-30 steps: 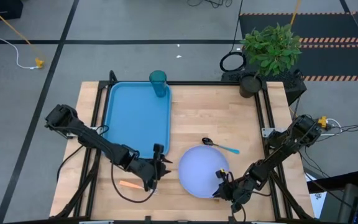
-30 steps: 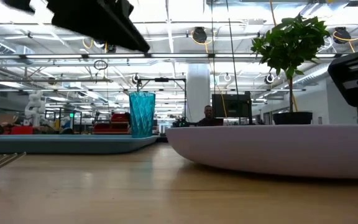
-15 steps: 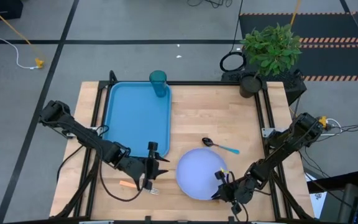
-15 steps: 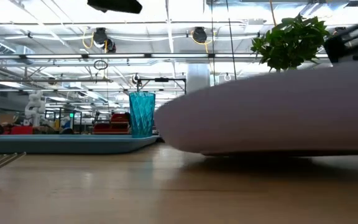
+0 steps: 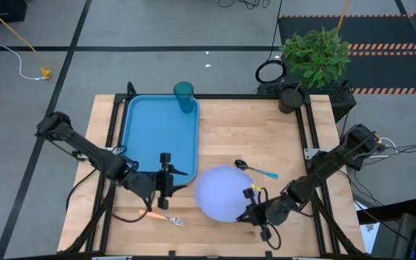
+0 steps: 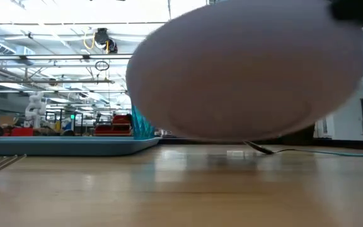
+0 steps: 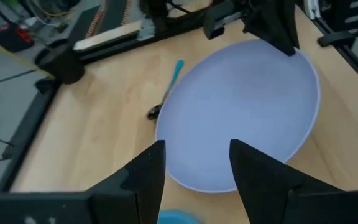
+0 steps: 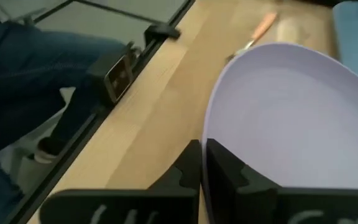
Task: Pick and place plate/cup/fork/spoon on tray
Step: Put the purple plate on the blue tray
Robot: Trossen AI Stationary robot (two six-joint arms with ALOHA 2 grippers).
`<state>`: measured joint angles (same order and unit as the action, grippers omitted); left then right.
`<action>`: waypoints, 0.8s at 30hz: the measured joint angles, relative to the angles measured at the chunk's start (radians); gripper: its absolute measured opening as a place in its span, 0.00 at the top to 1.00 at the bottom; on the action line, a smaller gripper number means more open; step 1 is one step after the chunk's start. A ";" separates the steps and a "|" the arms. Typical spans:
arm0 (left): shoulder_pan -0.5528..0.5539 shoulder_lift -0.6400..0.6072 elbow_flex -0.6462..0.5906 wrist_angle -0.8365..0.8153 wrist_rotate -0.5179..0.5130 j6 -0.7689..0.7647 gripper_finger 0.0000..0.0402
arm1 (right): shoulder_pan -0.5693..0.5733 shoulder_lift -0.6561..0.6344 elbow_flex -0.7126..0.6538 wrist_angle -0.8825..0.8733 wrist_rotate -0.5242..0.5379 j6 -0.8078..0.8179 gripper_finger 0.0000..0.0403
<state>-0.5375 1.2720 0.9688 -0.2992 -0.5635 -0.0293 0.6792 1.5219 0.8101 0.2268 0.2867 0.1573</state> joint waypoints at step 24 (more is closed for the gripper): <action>0.042 -0.196 0.000 -0.200 -0.075 0.014 0.55 | -0.370 -0.063 0.000 0.155 -0.133 -0.320 1.00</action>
<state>-0.4953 1.0760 0.9684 -0.4996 -0.6384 -0.0156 0.3090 1.4593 0.8097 0.3817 0.1536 -0.1624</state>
